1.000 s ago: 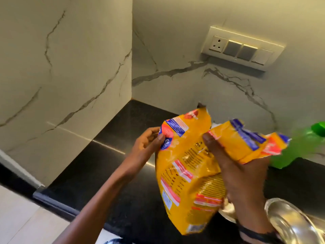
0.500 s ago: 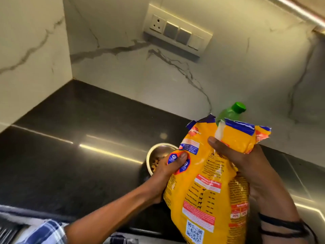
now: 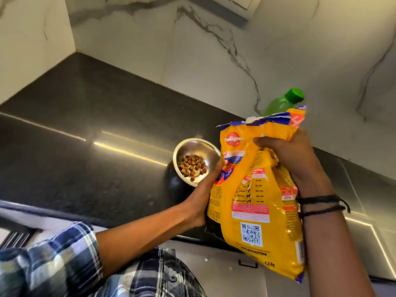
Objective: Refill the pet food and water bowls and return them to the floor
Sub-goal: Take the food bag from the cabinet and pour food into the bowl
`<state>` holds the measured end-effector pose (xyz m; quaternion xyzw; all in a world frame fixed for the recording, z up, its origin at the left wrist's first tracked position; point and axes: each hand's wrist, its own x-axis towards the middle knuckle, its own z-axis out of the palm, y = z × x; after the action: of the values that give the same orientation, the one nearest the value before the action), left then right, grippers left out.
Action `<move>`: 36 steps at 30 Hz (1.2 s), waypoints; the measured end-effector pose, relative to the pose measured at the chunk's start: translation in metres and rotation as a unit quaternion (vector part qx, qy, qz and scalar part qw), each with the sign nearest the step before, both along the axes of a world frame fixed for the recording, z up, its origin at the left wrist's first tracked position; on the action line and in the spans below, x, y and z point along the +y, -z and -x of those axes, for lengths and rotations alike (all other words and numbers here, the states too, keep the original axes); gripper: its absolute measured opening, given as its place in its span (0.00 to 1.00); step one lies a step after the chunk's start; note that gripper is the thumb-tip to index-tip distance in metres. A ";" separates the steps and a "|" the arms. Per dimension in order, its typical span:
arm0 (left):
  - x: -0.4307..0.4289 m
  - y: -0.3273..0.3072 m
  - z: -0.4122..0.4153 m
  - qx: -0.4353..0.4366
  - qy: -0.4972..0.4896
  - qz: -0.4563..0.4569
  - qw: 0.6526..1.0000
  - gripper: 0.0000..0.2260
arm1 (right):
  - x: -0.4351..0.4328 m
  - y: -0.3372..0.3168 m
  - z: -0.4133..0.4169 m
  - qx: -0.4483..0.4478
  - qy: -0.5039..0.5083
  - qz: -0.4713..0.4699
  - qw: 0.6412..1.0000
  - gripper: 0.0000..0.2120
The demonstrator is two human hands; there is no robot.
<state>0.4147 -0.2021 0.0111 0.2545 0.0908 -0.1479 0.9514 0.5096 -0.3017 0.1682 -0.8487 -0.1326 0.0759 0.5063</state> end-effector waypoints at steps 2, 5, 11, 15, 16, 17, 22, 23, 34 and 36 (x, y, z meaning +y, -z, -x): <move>-0.008 0.010 0.005 0.028 -0.011 0.021 0.999 0.29 | 0.009 0.006 -0.003 0.071 -0.013 0.050 0.996 0.17; -0.013 0.020 0.011 0.067 -0.030 0.041 0.996 0.28 | 0.019 0.014 -0.005 0.128 -0.031 0.102 0.986 0.17; -0.018 0.036 0.015 0.120 -0.055 0.080 0.988 0.28 | 0.032 0.027 -0.017 0.168 -0.077 0.211 0.960 0.17; -0.019 0.041 0.015 0.149 -0.072 0.104 0.981 0.27 | 0.040 0.035 -0.030 0.164 -0.096 0.266 0.945 0.20; -0.019 0.041 0.015 0.152 -0.072 0.105 0.980 0.26 | 0.041 0.037 -0.032 0.167 -0.100 0.271 0.943 0.20; -0.019 0.041 0.015 0.153 -0.070 0.105 0.980 0.26 | 0.043 0.038 -0.034 0.168 -0.108 0.277 0.940 0.18; -0.018 0.045 0.018 0.136 -0.064 0.116 0.982 0.22 | 0.058 0.045 -0.038 0.191 -0.117 0.319 0.921 0.24; -0.017 0.044 0.018 0.136 -0.063 0.119 0.981 0.22 | 0.061 0.045 -0.038 0.203 -0.116 0.330 0.915 0.27; -0.017 0.034 0.020 0.148 -0.057 0.169 0.973 0.31 | 0.076 0.055 -0.043 0.264 -0.173 0.406 0.858 0.38; -0.017 0.035 0.020 0.165 -0.048 0.156 0.973 0.29 | 0.077 0.056 -0.044 0.258 -0.179 0.411 0.856 0.36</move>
<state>0.3948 -0.2191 -0.0243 0.0700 0.2339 -0.1545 0.9573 0.5534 -0.2247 0.1117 -0.8911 -0.1033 0.4293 0.1047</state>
